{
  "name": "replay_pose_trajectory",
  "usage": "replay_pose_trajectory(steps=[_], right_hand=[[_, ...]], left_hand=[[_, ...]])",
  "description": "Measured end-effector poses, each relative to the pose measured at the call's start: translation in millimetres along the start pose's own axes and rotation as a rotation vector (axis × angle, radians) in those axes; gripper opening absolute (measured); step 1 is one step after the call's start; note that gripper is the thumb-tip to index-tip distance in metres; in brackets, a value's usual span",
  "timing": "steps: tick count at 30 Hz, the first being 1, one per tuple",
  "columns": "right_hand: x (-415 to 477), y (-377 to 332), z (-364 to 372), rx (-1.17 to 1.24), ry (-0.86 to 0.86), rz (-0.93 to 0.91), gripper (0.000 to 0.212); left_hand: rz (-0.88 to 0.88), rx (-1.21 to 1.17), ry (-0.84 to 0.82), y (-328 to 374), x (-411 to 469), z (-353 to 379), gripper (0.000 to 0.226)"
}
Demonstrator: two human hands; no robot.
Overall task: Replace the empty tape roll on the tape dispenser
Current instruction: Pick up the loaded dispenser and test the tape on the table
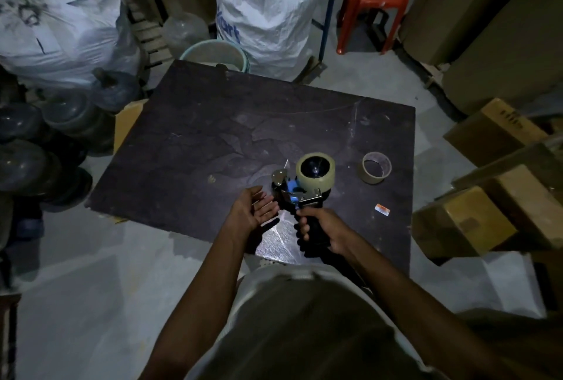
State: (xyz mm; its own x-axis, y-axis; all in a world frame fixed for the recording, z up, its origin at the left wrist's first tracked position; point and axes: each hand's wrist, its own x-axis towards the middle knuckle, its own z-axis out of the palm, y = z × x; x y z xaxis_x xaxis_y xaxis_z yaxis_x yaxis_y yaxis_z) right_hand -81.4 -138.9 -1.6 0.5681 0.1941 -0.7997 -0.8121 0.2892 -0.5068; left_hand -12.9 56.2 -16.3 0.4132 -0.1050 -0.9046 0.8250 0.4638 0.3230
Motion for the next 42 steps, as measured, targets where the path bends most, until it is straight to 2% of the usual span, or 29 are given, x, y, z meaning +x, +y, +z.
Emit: replay_pose_trajectory(steps=[4,6,12,16,20,23,25,28,30,32,35,38,42], right_hand=[[-8.5,2.8,0.5,-0.169,0.171,-0.155,0.025],[-12.9,3.3,0.5,-0.277,0.234,-0.242,0.021],[-30.8,8.0,-2.2,-0.458,0.338,-0.363,0.012],[-32.4,19.8,-7.5,-0.541,0.388,-0.385,0.011],[-39.9,25.5,-8.4,-0.625,0.437,-0.423,0.016],[-45.4,31.1,-5.9,-0.643,0.45,-0.425,0.019],[-47.0,37.2,-3.7,-0.611,0.45,-0.426,0.025],[-47.8,45.8,-0.4,-0.597,0.481,-0.438,0.033],[-51.2,46.8,3.7,-0.592,0.496,-0.437,0.029],[-57.2,45.0,7.2,-0.604,0.509,-0.447,0.023],[-67.0,41.3,10.4,-0.664,0.542,-0.478,0.013],[-74.8,38.3,10.8,-0.735,0.605,-0.539,0.026],[-90.1,43.0,8.3,-0.736,0.629,-0.566,0.016]], left_hand=[[-0.06,-0.027,-0.049,5.3,0.4,7.0,0.027],[-0.11,-0.019,-0.083,7.6,-0.2,10.8,0.034],[-0.166,-0.007,-0.082,16.2,4.7,17.7,0.011],[-0.145,0.155,-0.075,8.9,0.3,24.0,0.01],[-0.009,0.401,-0.051,10.2,7.0,29.3,0.019],[0.065,0.588,-0.041,26.2,14.3,30.9,0.016],[0.049,0.652,-0.067,37.5,19.5,31.2,0.009],[-0.119,0.842,-0.154,41.1,13.1,27.6,0.028],[-0.266,0.931,-0.179,35.2,10.8,23.1,0.037],[-0.36,0.992,-0.184,26.1,12.5,17.7,0.058],[-0.485,0.987,-0.284,14.2,8.0,16.0,0.078],[-0.445,0.911,-0.343,7.6,1.6,22.3,0.069],[-0.286,0.865,-0.363,-1.8,-17.4,34.4,0.038]])
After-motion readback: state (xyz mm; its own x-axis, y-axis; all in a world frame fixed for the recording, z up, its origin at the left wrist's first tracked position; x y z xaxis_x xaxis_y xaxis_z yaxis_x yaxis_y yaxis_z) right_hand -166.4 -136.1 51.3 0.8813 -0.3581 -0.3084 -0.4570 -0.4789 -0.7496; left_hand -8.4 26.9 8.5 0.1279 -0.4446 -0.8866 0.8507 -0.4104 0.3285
